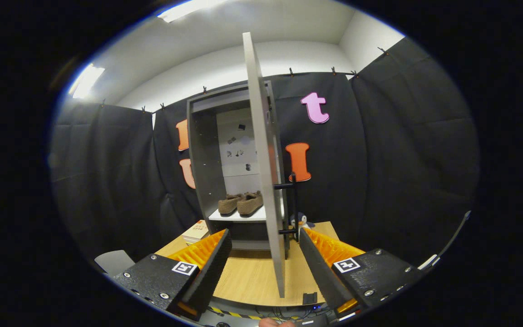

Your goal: Open the shoe cabinet door, grab the shoes and put them into the shoe cabinet, then close the shoe cabinet door.

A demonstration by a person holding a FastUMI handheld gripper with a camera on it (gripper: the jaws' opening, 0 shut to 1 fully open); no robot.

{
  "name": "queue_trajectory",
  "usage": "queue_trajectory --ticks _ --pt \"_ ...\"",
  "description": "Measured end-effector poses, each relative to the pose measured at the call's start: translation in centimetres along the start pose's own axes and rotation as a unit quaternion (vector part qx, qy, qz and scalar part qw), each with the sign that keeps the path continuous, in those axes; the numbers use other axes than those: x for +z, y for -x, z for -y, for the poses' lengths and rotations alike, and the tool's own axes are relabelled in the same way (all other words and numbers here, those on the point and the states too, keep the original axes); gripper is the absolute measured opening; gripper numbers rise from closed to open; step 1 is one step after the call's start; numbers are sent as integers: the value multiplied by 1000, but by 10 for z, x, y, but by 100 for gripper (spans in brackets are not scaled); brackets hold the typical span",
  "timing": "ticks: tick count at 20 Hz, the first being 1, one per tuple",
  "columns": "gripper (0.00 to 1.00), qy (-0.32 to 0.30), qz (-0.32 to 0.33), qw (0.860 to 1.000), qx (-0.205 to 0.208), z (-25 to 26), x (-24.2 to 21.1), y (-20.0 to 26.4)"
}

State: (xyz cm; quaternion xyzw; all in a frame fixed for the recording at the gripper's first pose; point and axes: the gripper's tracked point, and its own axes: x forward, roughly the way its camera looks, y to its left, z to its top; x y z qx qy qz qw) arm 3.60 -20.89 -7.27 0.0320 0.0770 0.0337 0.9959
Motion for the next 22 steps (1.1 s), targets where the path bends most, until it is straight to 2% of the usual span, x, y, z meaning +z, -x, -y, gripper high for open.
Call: queue_trajectory --ticks 5,8,15,22 --pt "94 9 2 1000 -26 40 1 -6" --pt "94 4 -7 1000 -30 57 -3 -29" --pt "94 10 -24 999 -27 48 -11 -67" --pt "91 56 -27 996 -64 18 -6 -69"
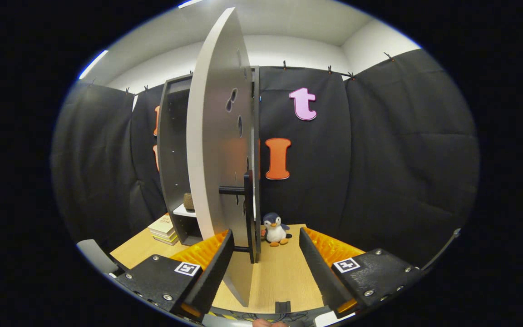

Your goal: Open the shoe cabinet door, grab the shoes and put them into the shoe cabinet, then close the shoe cabinet door.

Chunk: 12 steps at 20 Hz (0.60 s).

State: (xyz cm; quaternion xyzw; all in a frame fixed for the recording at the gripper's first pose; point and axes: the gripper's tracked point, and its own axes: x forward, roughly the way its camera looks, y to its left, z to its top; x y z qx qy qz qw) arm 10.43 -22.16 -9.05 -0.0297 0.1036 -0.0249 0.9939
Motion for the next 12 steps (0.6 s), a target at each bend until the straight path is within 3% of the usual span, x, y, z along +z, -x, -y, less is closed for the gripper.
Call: queue_trajectory --ticks 5,12 --pt "91 3 -12 1000 18 -64 0 -3" --pt "91 2 -17 1000 9 -133 7 -22"
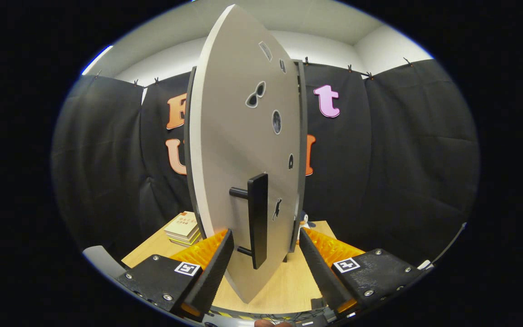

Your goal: Open the shoe cabinet door, grab the shoes and put them into the shoe cabinet, then close the shoe cabinet door.

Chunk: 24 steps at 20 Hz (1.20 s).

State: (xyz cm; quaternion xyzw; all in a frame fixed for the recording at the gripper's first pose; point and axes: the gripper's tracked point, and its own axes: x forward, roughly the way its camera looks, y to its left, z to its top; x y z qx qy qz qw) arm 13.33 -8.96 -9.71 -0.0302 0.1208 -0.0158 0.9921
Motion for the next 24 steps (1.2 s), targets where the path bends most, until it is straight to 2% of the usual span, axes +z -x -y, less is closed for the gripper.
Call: queue_trajectory --ticks 4,10,15,24 --pt "92 -11 -6 1000 2 -37 5 -23" --pt "93 -14 -5 999 49 -110 22 -62" --pt "93 -4 -7 997 73 -149 29 -100" --pt "92 -17 -11 995 95 -168 37 -152"
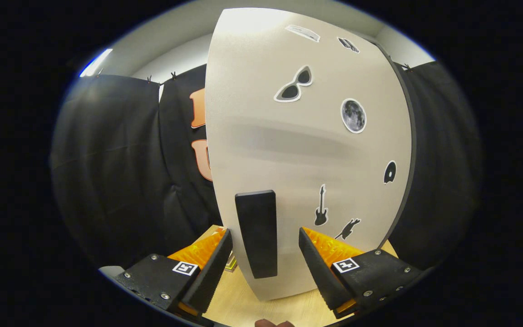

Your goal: Open the shoe cabinet door, grab the shoes and put them into the shoe cabinet, then close the shoe cabinet door.

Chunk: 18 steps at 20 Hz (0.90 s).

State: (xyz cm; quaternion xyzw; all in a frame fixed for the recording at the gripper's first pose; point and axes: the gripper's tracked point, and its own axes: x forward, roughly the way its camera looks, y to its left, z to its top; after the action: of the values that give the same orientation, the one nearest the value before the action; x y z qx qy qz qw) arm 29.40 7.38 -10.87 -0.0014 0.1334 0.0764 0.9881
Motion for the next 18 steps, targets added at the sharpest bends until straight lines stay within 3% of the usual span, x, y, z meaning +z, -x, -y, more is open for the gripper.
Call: queue_trajectory --ticks 18 --pt "93 -22 10 1000 -17 -1 3 -47"
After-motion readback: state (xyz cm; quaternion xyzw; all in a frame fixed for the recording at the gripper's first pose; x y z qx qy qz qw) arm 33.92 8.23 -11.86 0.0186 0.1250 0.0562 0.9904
